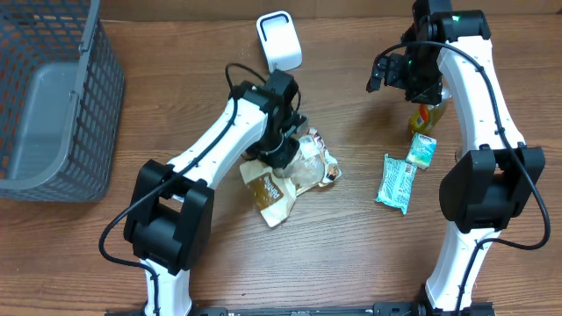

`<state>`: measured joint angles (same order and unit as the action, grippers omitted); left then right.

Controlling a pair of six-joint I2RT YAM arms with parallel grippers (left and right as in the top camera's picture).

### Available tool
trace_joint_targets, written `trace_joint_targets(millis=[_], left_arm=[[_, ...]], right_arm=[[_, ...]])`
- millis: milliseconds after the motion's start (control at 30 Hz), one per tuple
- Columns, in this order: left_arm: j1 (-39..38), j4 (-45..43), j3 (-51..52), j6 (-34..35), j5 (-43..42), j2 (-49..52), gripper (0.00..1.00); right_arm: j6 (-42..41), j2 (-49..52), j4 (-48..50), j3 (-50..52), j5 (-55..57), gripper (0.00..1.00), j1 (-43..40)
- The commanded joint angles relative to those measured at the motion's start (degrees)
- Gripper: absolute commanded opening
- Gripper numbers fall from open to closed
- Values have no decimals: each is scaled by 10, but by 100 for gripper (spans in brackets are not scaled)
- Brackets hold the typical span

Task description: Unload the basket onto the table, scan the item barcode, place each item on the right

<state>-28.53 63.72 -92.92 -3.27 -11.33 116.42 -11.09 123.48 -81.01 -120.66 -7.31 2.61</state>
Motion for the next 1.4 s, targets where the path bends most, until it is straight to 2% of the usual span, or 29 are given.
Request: trace_joint_targets(millis=[0, 200, 567, 833, 1133, 1233, 1367], left_arm=[[-3, 11, -26, 16, -51, 4, 4], [-3, 29, -25, 16, -117, 5, 4], [-3, 38, -25, 23, -127, 5, 4], [-2, 6, -25, 125, -127, 5, 4], [-2, 6, -25, 127, -125, 5, 4], [-2, 5, -25, 127, -83, 5, 4], [-2, -1, -25, 127, 48, 5, 4]], right_arm=[[3, -10, 2, -14, -3, 100, -1], [3, -10, 2, -14, -3, 100, -1], [3, -10, 2, -14, -3, 100, -1], [3, -10, 2, -14, -3, 100, -1], [3, -10, 2, -14, -3, 100, -1], [3, -10, 2, -14, -3, 100, -1], [3, -10, 2, -14, -3, 100, -1]])
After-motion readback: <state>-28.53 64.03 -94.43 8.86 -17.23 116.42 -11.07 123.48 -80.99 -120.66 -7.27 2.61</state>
